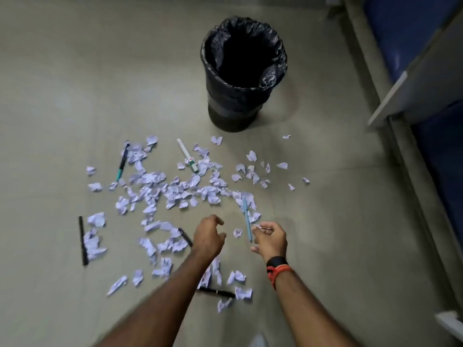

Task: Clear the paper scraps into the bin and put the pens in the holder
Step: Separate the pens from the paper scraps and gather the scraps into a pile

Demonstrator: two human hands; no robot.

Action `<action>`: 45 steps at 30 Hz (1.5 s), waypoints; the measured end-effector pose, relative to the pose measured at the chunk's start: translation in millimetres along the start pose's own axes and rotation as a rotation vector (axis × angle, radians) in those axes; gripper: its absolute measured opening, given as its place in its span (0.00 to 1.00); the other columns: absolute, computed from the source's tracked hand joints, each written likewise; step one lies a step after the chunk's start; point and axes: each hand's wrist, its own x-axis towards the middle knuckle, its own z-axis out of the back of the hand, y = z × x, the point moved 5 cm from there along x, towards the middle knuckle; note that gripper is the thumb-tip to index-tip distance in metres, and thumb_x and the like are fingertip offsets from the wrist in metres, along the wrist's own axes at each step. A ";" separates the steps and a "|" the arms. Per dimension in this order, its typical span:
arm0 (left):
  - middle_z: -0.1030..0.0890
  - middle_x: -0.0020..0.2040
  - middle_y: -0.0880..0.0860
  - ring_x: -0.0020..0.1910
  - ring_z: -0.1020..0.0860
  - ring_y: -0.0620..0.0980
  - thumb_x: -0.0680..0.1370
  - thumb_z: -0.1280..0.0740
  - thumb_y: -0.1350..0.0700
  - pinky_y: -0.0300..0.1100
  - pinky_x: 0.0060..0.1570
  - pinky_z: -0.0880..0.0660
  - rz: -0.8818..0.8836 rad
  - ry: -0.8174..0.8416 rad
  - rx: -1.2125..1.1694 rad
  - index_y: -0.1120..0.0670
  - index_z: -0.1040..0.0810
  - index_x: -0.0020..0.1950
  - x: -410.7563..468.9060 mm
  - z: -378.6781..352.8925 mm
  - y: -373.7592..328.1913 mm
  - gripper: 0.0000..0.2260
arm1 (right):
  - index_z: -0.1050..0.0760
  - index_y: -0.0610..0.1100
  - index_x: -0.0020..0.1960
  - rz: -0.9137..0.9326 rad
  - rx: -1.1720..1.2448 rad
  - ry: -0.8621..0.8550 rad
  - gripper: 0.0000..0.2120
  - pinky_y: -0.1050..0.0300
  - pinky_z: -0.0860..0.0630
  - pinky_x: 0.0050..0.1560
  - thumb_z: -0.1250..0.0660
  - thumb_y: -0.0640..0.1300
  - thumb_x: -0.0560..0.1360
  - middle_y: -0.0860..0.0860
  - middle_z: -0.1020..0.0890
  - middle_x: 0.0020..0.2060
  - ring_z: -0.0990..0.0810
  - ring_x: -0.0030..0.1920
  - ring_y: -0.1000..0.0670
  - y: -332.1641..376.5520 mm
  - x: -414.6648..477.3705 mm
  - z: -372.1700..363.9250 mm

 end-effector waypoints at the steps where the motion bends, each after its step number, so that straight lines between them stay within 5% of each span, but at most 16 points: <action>1: 0.24 0.60 0.54 0.60 0.25 0.51 0.74 0.30 0.57 0.41 0.57 0.30 -0.010 -0.014 -0.014 0.54 0.25 0.60 14.6 -6.1 -0.4 0.15 | 0.25 0.47 0.43 0.018 0.018 -0.010 0.08 0.57 0.23 0.27 0.26 0.40 0.70 0.47 0.20 0.40 0.20 0.38 0.46 1.1 13.5 -0.9; 4: 0.25 0.62 0.54 0.60 0.27 0.52 0.73 0.28 0.58 0.42 0.55 0.28 -0.012 -0.046 0.024 0.53 0.26 0.61 48.1 -17.8 -6.8 0.17 | 0.25 0.48 0.41 0.022 0.017 -0.063 0.09 0.50 0.19 0.32 0.25 0.40 0.67 0.49 0.20 0.38 0.19 0.37 0.44 -1.3 55.5 0.7; 7: 0.30 0.66 0.55 0.66 0.35 0.56 0.71 0.27 0.57 0.45 0.63 0.31 -0.094 -0.125 0.148 0.53 0.31 0.66 74.7 -22.2 -12.1 0.25 | 0.24 0.48 0.40 0.108 -0.082 -0.227 0.07 0.46 0.19 0.47 0.27 0.44 0.65 0.51 0.18 0.37 0.17 0.42 0.43 4.1 97.5 15.9; 11: 0.48 0.78 0.55 0.76 0.49 0.62 0.70 0.25 0.53 0.46 0.73 0.41 -0.206 -0.137 0.526 0.48 0.48 0.78 109.8 -18.5 -18.0 0.43 | 0.24 0.43 0.55 0.245 -0.292 -0.375 0.13 0.52 0.28 0.56 0.32 0.40 0.71 0.43 0.21 0.56 0.23 0.59 0.40 40.9 164.6 47.2; 14: 0.59 0.80 0.51 0.76 0.57 0.66 0.71 0.27 0.58 0.53 0.69 0.33 -0.111 0.037 0.511 0.46 0.56 0.79 129.2 -25.2 -14.2 0.47 | 0.30 0.40 0.62 0.179 -0.415 -0.362 0.21 0.52 0.31 0.60 0.31 0.39 0.71 0.39 0.31 0.64 0.27 0.62 0.37 59.0 218.0 63.7; 21: 0.60 0.80 0.49 0.76 0.58 0.69 0.71 0.28 0.62 0.58 0.65 0.29 -0.075 0.082 0.477 0.46 0.58 0.79 139.7 -29.3 -15.6 0.48 | 0.31 0.35 0.61 0.167 -0.444 -0.369 0.20 0.52 0.29 0.57 0.34 0.35 0.70 0.37 0.33 0.64 0.25 0.58 0.35 66.9 233.2 38.0; 27: 0.60 0.80 0.47 0.76 0.59 0.68 0.71 0.27 0.64 0.57 0.62 0.27 -0.073 0.076 0.442 0.44 0.58 0.79 143.7 -31.0 -12.0 0.49 | 0.20 0.45 0.50 0.431 -0.519 0.077 0.12 0.56 0.23 0.53 0.35 0.38 0.68 0.47 0.16 0.47 0.18 0.52 0.43 87.0 204.9 -38.9; 29: 0.60 0.80 0.48 0.76 0.59 0.68 0.70 0.25 0.61 0.57 0.64 0.28 -0.065 0.088 0.440 0.44 0.59 0.79 145.3 -32.4 -11.5 0.51 | 0.20 0.46 0.47 0.512 -0.522 -0.071 0.11 0.55 0.23 0.50 0.37 0.38 0.69 0.45 0.15 0.47 0.18 0.51 0.41 122.3 223.3 -25.5; 32: 0.61 0.79 0.47 0.76 0.61 0.68 0.69 0.25 0.61 0.57 0.64 0.28 -0.051 0.098 0.433 0.44 0.59 0.79 145.9 -32.8 -11.9 0.52 | 0.24 0.45 0.58 0.532 -0.590 -0.246 0.17 0.52 0.26 0.56 0.38 0.37 0.71 0.41 0.23 0.59 0.23 0.58 0.39 172.2 267.9 0.5; 37: 0.62 0.79 0.47 0.76 0.62 0.67 0.70 0.26 0.62 0.57 0.63 0.27 -0.039 0.099 0.427 0.44 0.59 0.79 145.8 -31.1 -13.9 0.51 | 0.30 0.43 0.67 0.418 -0.859 -0.116 0.20 0.51 0.33 0.66 0.41 0.40 0.75 0.37 0.33 0.66 0.30 0.65 0.36 186.0 313.2 -16.6; 40: 0.61 0.79 0.46 0.76 0.62 0.66 0.70 0.26 0.63 0.57 0.59 0.24 -0.025 0.094 0.439 0.44 0.59 0.79 144.5 -30.4 -14.6 0.51 | 0.29 0.42 0.68 0.586 -0.859 -0.056 0.23 0.50 0.33 0.64 0.40 0.36 0.73 0.36 0.29 0.62 0.28 0.63 0.36 154.4 273.0 -56.7; 43: 0.61 0.79 0.46 0.76 0.62 0.67 0.70 0.27 0.62 0.57 0.58 0.24 -0.026 0.093 0.441 0.44 0.59 0.79 144.0 -30.6 -15.4 0.50 | 0.22 0.40 0.59 0.780 -0.848 0.066 0.20 0.52 0.32 0.62 0.39 0.32 0.69 0.37 0.24 0.57 0.26 0.59 0.37 122.5 217.8 -84.1; 45: 0.61 0.79 0.46 0.76 0.62 0.67 0.69 0.25 0.62 0.57 0.59 0.25 -0.023 0.100 0.440 0.44 0.59 0.79 143.7 -30.1 -15.4 0.51 | 0.21 0.41 0.58 0.810 -0.789 -0.046 0.22 0.52 0.32 0.62 0.41 0.30 0.68 0.39 0.22 0.55 0.26 0.59 0.38 121.7 213.3 -71.3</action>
